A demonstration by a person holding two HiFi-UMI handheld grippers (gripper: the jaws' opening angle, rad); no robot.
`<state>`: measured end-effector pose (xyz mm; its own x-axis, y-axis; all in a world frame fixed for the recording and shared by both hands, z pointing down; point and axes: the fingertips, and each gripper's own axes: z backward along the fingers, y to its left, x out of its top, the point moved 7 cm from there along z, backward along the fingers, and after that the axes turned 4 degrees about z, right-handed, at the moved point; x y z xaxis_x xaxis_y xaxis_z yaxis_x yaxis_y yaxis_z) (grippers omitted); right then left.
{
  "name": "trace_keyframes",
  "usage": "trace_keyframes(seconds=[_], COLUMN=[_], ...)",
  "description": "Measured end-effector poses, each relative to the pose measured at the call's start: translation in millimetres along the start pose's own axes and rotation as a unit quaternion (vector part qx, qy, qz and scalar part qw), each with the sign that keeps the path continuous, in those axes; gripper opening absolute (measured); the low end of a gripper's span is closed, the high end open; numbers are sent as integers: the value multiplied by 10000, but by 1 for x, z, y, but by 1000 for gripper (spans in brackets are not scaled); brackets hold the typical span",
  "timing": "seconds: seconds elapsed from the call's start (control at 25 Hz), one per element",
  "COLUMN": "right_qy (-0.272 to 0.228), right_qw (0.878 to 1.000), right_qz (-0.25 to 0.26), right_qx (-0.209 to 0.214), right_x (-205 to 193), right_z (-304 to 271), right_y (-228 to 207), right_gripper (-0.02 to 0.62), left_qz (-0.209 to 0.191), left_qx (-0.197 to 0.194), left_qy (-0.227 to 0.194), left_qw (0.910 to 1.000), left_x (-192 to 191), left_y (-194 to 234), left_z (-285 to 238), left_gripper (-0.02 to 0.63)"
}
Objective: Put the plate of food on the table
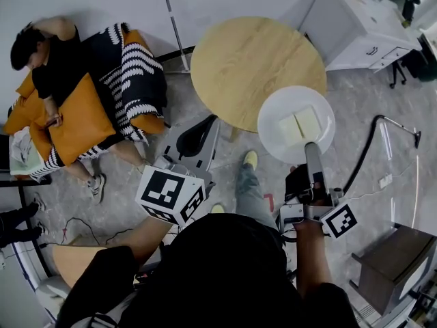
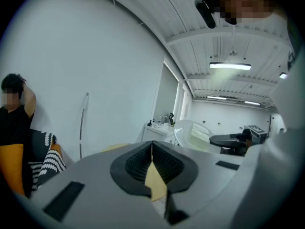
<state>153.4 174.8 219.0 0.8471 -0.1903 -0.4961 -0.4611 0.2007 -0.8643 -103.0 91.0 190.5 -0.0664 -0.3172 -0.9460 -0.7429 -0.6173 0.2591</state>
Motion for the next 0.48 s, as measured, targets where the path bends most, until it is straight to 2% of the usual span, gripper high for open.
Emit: trace_keyframes(seconds=[0.48], right_qy=[172], right_qw=[9997], right_qz=[-158], right_qx=[-28], right_x=[27], right_z=[-47], right_y=[-27], right_gripper=[34], left_qz=[220], left_qx=[79], left_qy=[181], left_qw=[9996], left_x=[4], left_y=[10], left_z=[-56], left_gripper=[9])
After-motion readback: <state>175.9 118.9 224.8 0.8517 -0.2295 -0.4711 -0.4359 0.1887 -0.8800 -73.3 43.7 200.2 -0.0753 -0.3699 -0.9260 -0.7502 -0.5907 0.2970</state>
